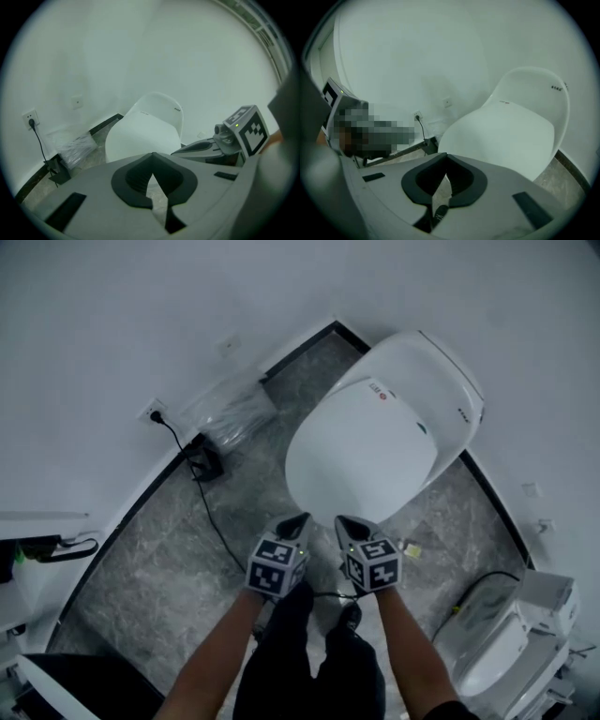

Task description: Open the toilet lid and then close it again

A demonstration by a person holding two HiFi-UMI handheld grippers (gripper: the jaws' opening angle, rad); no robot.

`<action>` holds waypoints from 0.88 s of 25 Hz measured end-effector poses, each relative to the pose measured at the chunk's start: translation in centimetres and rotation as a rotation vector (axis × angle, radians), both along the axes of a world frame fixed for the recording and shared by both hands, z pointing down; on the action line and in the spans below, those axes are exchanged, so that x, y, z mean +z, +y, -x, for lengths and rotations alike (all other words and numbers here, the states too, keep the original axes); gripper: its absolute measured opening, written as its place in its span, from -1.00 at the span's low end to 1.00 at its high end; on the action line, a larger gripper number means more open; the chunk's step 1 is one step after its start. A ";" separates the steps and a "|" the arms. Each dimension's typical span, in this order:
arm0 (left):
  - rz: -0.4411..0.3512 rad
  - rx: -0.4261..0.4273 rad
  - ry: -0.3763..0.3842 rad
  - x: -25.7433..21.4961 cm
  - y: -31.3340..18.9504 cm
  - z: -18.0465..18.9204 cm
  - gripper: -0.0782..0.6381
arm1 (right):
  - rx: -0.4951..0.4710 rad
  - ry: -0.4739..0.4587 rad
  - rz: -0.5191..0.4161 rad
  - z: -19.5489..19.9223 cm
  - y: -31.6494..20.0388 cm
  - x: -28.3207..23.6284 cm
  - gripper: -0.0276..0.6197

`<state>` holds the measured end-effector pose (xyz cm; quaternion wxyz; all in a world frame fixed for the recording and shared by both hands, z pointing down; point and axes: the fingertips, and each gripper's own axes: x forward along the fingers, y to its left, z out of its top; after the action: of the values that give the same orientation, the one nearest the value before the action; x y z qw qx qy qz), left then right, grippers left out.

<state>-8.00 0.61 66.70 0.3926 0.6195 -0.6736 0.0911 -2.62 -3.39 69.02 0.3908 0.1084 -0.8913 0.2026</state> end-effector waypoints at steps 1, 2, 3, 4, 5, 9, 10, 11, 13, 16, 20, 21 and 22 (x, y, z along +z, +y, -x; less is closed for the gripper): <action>-0.019 0.009 -0.001 -1.1 -0.5 -0.6 -0.76 | 0.018 -0.033 0.000 -0.5 -0.3 -1.8 -0.88; -0.041 0.015 -0.003 -2.4 -1.1 -1.1 -0.76 | 0.034 -0.065 -0.006 -0.9 -0.6 -3.6 -0.88; -0.063 0.019 -0.004 -3.7 -1.6 -1.6 -0.76 | 0.047 -0.095 -0.018 -1.4 -1.0 -5.4 -0.88; -0.086 0.021 -0.003 -5.1 -2.1 -2.0 -0.76 | 0.057 -0.121 -0.035 -1.8 -1.3 -7.1 -0.88; -0.107 0.025 -0.001 -6.5 -2.6 -2.6 -0.76 | 0.064 -0.146 -0.053 -2.3 -1.6 -8.8 -0.88; -0.196 0.061 -0.044 -12.4 -3.9 -5.2 -0.76 | 0.074 -0.249 -0.122 -4.4 -3.1 -15.7 -0.89; -0.216 0.070 -0.061 -14.0 -4.0 -6.0 -0.76 | 0.076 -0.270 -0.140 -5.1 -3.3 -17.5 -0.89; -0.234 0.077 -0.075 -15.6 -3.9 -6.9 -0.76 | 0.081 -0.289 -0.157 -5.9 -3.4 -19.3 -0.89; -0.271 0.083 -0.092 -19.1 -3.2 -8.4 -0.76 | 0.098 -0.323 -0.192 -7.6 -2.9 -23.1 -0.89; -0.328 0.089 -0.136 -23.8 -3.3 -10.4 -0.76 | 0.130 -0.390 -0.250 -10.2 -3.0 -28.3 -0.89; -0.374 0.101 -0.209 -28.4 -3.5 -13.9 -0.76 | 0.166 -0.489 -0.282 -14.8 -3.6 -33.4 -0.89; -0.382 0.102 -0.220 -29.4 -3.3 -14.7 -0.76 | 0.170 -0.509 -0.288 -15.8 -3.5 -34.6 -0.89; -0.390 0.103 -0.229 -30.5 -3.1 -15.3 -0.76 | 0.173 -0.528 -0.296 -16.7 -3.4 -35.8 -0.89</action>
<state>7.32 -2.49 36.24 0.1816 0.7028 -0.6860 0.0489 14.08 -6.75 33.21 0.1073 0.1831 -0.9693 0.1245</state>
